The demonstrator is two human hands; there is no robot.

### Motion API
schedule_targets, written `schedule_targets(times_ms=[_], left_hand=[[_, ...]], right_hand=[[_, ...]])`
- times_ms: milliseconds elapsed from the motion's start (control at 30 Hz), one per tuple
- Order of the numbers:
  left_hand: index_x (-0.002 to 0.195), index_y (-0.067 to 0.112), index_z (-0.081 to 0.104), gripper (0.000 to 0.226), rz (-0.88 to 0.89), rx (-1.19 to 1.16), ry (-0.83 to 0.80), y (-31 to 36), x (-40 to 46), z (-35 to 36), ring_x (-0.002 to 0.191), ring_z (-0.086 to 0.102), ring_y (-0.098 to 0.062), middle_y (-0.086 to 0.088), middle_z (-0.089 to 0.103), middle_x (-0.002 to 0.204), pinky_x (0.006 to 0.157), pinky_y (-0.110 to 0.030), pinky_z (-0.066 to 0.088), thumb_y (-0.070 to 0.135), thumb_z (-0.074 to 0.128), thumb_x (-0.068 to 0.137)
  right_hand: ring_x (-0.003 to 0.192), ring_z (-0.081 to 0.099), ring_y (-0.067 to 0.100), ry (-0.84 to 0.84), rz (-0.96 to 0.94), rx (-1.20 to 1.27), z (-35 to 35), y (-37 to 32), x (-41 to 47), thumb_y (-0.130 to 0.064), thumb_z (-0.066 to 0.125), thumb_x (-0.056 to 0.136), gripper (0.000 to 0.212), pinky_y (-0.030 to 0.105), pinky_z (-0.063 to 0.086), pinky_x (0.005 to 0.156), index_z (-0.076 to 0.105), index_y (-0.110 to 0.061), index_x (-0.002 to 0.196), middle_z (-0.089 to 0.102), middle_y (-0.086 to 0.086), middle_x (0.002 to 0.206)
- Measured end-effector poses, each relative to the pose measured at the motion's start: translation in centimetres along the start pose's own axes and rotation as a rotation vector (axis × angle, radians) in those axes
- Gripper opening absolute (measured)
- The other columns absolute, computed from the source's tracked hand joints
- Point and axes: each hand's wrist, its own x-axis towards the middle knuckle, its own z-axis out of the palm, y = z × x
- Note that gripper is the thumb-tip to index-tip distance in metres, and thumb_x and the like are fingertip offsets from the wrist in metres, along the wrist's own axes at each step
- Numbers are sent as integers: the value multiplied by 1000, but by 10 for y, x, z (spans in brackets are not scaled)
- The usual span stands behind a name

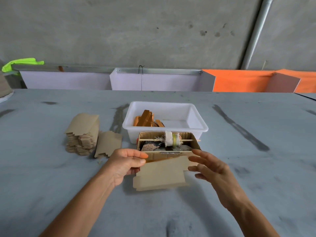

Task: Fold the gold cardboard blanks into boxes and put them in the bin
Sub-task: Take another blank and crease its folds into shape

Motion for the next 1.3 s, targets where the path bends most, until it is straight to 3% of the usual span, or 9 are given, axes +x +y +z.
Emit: schedule_targets(times_ms=[200, 433, 533, 700, 833, 933, 1033, 1133, 1300], left_hand=[[81, 6, 71, 19, -109, -89, -72, -2, -1, 8, 59, 55, -16, -8, 66, 67, 46, -20, 49, -12, 66, 76], [91, 4, 69, 10, -89, -220, -166, -1, -6, 11, 55, 66, -16, -11, 72, 72, 47, -22, 51, 3, 61, 84], [102, 17, 68, 24, -12, -181, -182, -1, -11, 5, 63, 68, -19, -15, 73, 86, 49, -25, 51, 3, 50, 94], [113, 32, 67, 50, 118, 49, -205, -1, -22, 4, 73, 66, -14, -5, 72, 88, 57, -25, 52, -7, 64, 81], [116, 30, 65, 59, 174, -24, -260, -3, -28, 6, 78, 66, -14, -7, 72, 100, 59, -24, 51, -16, 60, 80], [115, 26, 65, 61, 223, -93, -278, -5, -27, 4, 69, 60, -10, -5, 72, 97, 57, -23, 50, -22, 53, 80], [113, 27, 68, 62, 272, -129, -336, -8, -25, 2, 70, 59, -11, -6, 72, 98, 57, -24, 50, -22, 56, 76], [113, 24, 69, 59, 273, -199, -369, -10, -23, 0, 75, 63, -12, -10, 71, 102, 57, -24, 51, -21, 51, 79], [122, 13, 59, 55, 182, -338, -333, -17, -13, -6, 84, 69, -21, -18, 68, 111, 62, -30, 56, -18, 33, 85]], right_hand=[[82, 69, 17, -151, -73, 52, 9, 5, -14, 25, 53, 79, 46, 20, 53, 71, 75, -13, 94, 73, 7, 91], [66, 68, 19, 1, -54, 89, 16, 5, -11, -4, 67, 75, 11, 20, 51, 60, 75, -5, 82, 73, 14, 78], [65, 67, 17, 73, 3, 102, 13, 3, -9, -11, 66, 80, 11, 20, 51, 58, 71, -2, 82, 73, 14, 79], [67, 67, 15, 66, -78, 78, 17, -7, -9, -14, 69, 71, 9, 19, 51, 60, 75, -10, 76, 73, 10, 76], [75, 71, 15, 31, -155, 195, 21, -9, -15, 1, 67, 68, 18, 18, 54, 66, 78, -12, 73, 74, 10, 79], [82, 69, 24, 58, -183, 66, 19, -4, -18, 14, 62, 78, 36, 28, 56, 75, 79, -18, 74, 74, 12, 82], [80, 68, 17, 76, -238, -83, 19, -4, -21, 16, 60, 79, 46, 20, 53, 73, 79, -26, 75, 75, 4, 81], [82, 68, 7, 91, -317, -185, 20, -6, -24, 15, 62, 78, 46, 13, 50, 72, 78, -28, 77, 75, -5, 82], [88, 70, 9, 111, -400, -278, 22, -4, -25, 12, 67, 77, 40, 22, 54, 79, 77, -27, 83, 75, -9, 85]])
